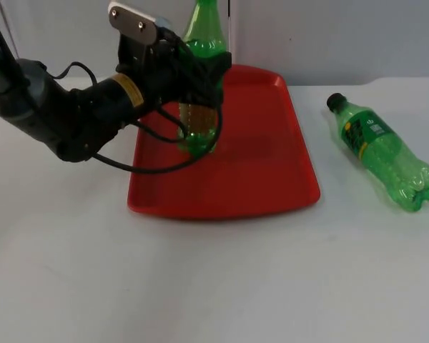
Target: Place the bottle upright on the tray.
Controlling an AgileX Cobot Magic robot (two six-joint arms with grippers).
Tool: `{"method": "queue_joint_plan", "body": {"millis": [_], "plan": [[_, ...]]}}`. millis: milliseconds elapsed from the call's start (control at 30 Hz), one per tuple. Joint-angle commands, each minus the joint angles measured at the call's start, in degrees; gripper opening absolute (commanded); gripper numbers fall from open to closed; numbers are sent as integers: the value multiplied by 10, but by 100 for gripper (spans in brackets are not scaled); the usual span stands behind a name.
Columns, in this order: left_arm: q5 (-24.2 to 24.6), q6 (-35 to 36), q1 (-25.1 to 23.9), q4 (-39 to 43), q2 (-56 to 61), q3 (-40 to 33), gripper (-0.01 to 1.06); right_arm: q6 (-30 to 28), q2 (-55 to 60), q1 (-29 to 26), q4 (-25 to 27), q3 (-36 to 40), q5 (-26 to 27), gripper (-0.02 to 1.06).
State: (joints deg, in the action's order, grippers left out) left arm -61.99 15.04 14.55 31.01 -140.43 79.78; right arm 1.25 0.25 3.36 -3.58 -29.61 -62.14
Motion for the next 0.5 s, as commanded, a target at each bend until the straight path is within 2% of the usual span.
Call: {"method": "queue_joint_plan", "body": {"millis": [0,267,333,367,400,467], "plan": [[-3,3,0,6,-4,0,0,-2,-3,-3,-2,1,4,105],[-4,3,0,31,-4,0,3,-2,-3,-3,-2,1,4,105],[-4,3,0,32,-4,0,13,-2,-3,-3,-2,1,4,105],[-4,3,0,32,-4,0,24,-2,-3,-3,-2,1,4,105],[-4,3,0,32,-4,0,24,-2,-3,-3,-2,1,4,105],[-4,3,0,32,-4,0,47,-2,-3,-3,-2,1,4,105]]}}
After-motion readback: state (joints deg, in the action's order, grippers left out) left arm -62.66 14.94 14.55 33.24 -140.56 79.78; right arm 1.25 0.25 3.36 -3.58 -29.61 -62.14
